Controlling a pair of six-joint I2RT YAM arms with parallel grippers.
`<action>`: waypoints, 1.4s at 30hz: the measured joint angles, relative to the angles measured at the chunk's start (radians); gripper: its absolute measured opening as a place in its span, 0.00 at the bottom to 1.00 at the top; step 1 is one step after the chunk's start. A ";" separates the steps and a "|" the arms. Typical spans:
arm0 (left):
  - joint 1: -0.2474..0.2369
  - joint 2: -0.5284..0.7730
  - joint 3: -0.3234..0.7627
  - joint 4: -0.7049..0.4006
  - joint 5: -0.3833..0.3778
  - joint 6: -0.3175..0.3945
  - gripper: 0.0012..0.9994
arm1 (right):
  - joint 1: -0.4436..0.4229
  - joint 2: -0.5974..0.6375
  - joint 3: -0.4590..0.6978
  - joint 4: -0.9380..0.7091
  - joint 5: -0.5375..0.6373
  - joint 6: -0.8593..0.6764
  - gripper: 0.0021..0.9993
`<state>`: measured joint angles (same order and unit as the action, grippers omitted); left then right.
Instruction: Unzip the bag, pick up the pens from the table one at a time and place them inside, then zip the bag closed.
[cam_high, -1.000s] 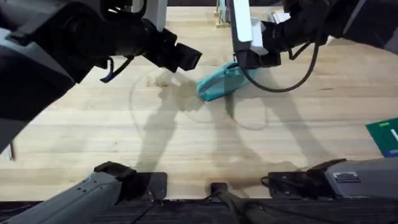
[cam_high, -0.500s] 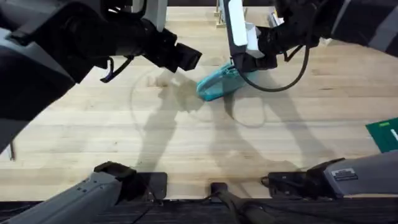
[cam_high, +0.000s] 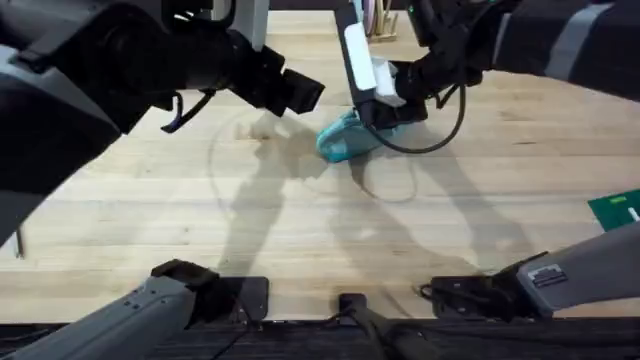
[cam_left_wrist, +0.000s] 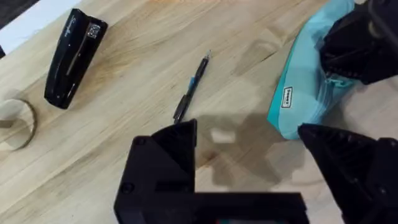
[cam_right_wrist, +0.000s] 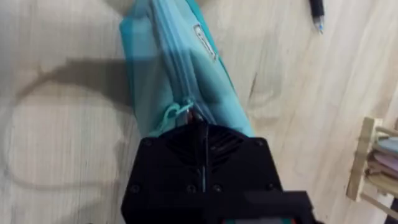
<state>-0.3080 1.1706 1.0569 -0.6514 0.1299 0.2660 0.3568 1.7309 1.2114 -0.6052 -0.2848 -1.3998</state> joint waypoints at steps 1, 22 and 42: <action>0.000 0.000 0.000 0.000 0.000 0.000 0.99 | 0.005 0.003 0.000 0.000 0.000 0.000 0.03; 0.000 0.000 0.000 0.000 0.000 0.000 0.99 | 0.011 0.007 0.018 0.001 0.000 -0.008 1.00; 0.000 0.000 0.000 0.000 0.000 0.000 0.99 | 0.012 -0.052 0.018 -0.017 -0.001 0.072 1.00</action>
<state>-0.3080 1.1703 1.0569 -0.6514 0.1300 0.2661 0.3688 1.6792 1.2289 -0.6224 -0.2859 -1.3283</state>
